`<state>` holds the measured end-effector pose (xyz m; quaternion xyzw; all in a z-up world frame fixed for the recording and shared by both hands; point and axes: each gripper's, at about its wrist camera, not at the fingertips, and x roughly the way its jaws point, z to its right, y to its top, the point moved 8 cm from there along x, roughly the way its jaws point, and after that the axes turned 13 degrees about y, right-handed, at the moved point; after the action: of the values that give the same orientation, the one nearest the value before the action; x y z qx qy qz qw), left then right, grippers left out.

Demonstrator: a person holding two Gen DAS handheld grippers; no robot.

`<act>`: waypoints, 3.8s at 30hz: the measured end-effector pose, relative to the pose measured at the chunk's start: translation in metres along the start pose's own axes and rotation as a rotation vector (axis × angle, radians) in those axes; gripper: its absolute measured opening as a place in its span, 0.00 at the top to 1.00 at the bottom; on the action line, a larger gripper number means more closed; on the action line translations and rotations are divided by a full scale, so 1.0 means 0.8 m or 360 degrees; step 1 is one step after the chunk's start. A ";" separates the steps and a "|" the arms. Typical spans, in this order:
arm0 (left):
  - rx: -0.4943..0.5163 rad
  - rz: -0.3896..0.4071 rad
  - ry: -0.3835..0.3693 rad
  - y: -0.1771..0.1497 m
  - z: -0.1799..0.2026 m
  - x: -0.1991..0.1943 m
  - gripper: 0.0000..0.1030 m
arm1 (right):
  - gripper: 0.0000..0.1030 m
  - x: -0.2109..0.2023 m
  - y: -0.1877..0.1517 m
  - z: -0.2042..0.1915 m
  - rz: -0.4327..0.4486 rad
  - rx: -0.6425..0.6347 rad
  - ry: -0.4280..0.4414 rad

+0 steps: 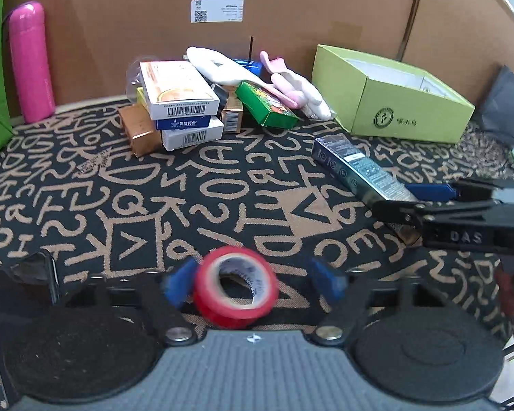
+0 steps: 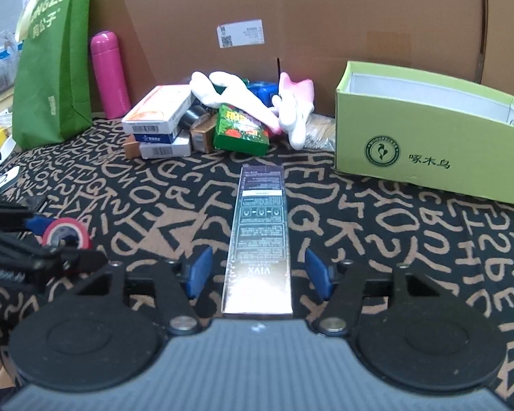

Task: Organize objects
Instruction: 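Carry both items into the lime-green box and open both grippers, then grasp the orange-white medicine box with the left gripper while the right grasps the green box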

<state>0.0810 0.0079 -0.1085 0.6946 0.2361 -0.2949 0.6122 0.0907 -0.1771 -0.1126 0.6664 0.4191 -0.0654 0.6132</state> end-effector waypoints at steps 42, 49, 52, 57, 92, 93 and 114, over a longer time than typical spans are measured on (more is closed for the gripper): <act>0.0128 0.0443 -0.0407 0.278 0.180 0.010 0.53 | 0.63 -0.099 0.158 0.146 0.0405 -0.0026 -0.0364; 0.0170 0.0367 -0.0301 0.326 0.231 0.096 0.53 | 0.63 -0.040 0.196 0.228 0.0267 0.0041 -0.0416; 0.0178 0.0317 -0.0294 0.327 0.239 0.125 0.53 | 0.63 -0.022 0.184 0.246 0.0201 0.0082 -0.0389; 0.0165 0.0280 -0.0305 0.327 0.244 0.156 0.53 | 0.70 0.000 0.181 0.267 0.0152 0.0088 -0.0379; -0.0253 0.0378 0.0117 0.153 0.010 0.025 0.07 | 0.00 -0.068 0.089 0.052 0.0265 0.0009 -0.0131; -0.0272 0.0363 0.0171 0.153 -0.003 0.031 0.07 | 0.00 -0.064 0.080 0.043 0.0253 0.0015 -0.0107; -0.0244 0.0157 0.0310 0.150 -0.074 0.128 0.33 | 0.02 0.044 0.064 -0.021 0.0091 0.0001 0.0079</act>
<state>0.2441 0.0463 -0.0898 0.6819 0.2819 -0.1768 0.6514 0.1391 -0.1403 -0.0909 0.6798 0.4149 -0.0313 0.6039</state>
